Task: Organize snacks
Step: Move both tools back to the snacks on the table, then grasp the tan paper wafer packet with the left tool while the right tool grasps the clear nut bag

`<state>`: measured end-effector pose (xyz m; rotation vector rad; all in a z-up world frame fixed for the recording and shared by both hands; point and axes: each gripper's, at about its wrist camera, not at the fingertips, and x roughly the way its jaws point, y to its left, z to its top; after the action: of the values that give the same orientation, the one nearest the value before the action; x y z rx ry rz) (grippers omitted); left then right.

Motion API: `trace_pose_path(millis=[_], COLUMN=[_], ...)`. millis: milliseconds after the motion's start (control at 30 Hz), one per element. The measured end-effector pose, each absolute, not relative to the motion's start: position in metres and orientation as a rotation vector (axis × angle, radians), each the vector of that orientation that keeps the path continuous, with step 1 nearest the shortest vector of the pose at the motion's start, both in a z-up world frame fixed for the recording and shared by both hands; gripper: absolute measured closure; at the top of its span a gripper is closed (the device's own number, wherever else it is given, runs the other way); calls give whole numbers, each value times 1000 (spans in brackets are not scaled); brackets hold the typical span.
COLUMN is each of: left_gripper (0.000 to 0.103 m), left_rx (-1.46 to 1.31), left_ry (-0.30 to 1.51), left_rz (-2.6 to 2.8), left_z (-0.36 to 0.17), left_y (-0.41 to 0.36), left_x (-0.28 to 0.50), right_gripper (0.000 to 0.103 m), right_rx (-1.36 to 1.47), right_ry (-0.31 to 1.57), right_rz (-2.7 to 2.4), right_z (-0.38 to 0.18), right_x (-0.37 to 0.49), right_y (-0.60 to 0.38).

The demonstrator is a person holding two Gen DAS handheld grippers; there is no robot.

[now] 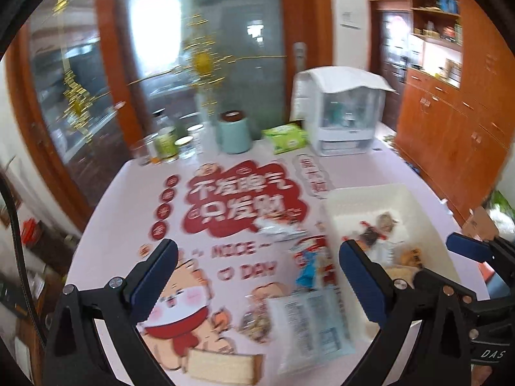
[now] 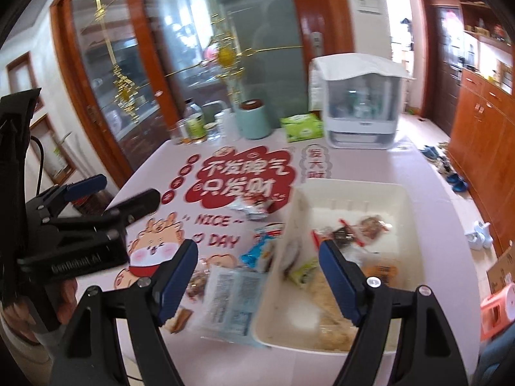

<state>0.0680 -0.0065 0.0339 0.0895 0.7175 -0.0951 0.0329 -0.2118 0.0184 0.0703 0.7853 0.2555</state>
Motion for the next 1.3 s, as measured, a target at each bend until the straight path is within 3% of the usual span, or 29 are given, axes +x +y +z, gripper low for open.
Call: trace_pose_path(millis=[267,567,1000,1067,1200,1300], left_gripper=[3,3,3,3,3,3], left_rx=[48,107,-21,-40,-81,-133], left_ry=[868,1092,1179,1184,1192,1212], left_rz=[80,134,274,282,277,256], left_z=[-20,-119,-168,-171,-175,-180], left_y=[87,116,156,158,160,162], left_x=[58,35,15,15,15,18], right_gripper=[25,25,25,27,45,47], right_rx=[11,-91,-376,-403,-409,-399], right_ry=[869,989,1111,1125,1147,1148], right_rz=[369,508,554,535,510,516], right_z=[-9,-70,-167,-179,-195,-197], right_x=[42,63,89,93,107,113], right_y=[-154,-85,-15,-14,-17,-18])
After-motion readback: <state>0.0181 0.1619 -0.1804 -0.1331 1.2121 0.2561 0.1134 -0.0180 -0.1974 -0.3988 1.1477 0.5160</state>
